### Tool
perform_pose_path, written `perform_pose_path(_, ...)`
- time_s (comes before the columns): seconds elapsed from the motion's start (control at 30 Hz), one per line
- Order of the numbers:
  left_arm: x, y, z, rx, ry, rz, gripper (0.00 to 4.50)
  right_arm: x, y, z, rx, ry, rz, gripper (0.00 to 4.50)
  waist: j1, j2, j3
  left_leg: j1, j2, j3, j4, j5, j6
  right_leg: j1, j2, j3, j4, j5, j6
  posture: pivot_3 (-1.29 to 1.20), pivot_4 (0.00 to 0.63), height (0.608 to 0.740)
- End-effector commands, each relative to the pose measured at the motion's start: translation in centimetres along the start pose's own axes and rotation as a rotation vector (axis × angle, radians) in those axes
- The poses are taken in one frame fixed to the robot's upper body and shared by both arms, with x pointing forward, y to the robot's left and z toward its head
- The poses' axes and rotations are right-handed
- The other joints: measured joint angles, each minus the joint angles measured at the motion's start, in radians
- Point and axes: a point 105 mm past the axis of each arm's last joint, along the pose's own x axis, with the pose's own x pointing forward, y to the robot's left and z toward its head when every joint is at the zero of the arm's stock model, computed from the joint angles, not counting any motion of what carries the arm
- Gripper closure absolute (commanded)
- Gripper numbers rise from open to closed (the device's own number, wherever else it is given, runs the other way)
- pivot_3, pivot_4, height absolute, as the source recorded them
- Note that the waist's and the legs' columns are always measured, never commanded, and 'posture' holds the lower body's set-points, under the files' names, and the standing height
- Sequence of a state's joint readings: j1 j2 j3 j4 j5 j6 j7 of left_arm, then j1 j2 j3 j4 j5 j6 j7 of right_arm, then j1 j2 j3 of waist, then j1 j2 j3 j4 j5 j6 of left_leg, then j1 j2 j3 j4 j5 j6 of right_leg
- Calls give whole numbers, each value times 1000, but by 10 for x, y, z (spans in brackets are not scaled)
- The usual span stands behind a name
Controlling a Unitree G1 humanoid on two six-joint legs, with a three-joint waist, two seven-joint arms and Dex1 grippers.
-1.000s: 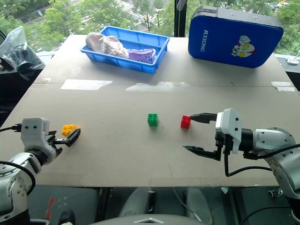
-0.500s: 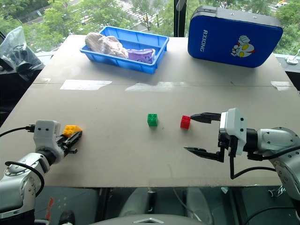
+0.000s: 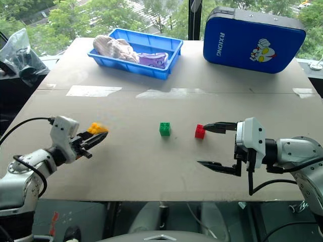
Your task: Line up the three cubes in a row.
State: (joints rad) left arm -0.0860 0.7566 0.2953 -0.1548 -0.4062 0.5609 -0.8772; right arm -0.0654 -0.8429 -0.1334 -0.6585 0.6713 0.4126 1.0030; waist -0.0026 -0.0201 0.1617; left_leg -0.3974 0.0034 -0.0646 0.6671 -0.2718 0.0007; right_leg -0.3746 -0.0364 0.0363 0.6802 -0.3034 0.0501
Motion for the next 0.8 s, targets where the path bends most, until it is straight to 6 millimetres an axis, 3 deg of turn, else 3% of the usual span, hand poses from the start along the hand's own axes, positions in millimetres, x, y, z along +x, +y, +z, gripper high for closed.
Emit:
perform_pose_path(0.03,11,-4,8,76,28,-184,3210,-2,1,16,-42,-47,-37,0,-4,0,0,0,0,0,0,0,0,0,0,0,0,0,0,0,150,740)
perform_pose_path(0.37,63,0,17,296,146,-515,3210,-8,10,34,-15,-145,-200,0,-12,0,0,-2,-1,1,0,0,0,-1,1,1,0,0,0,0,150,740)
perform_pose_path(0.8,64,-4,22,480,193,-707,3210,-12,22,27,16,-88,-258,0,-14,0,0,-2,-1,1,1,0,0,-1,2,0,0,0,0,0,150,740)
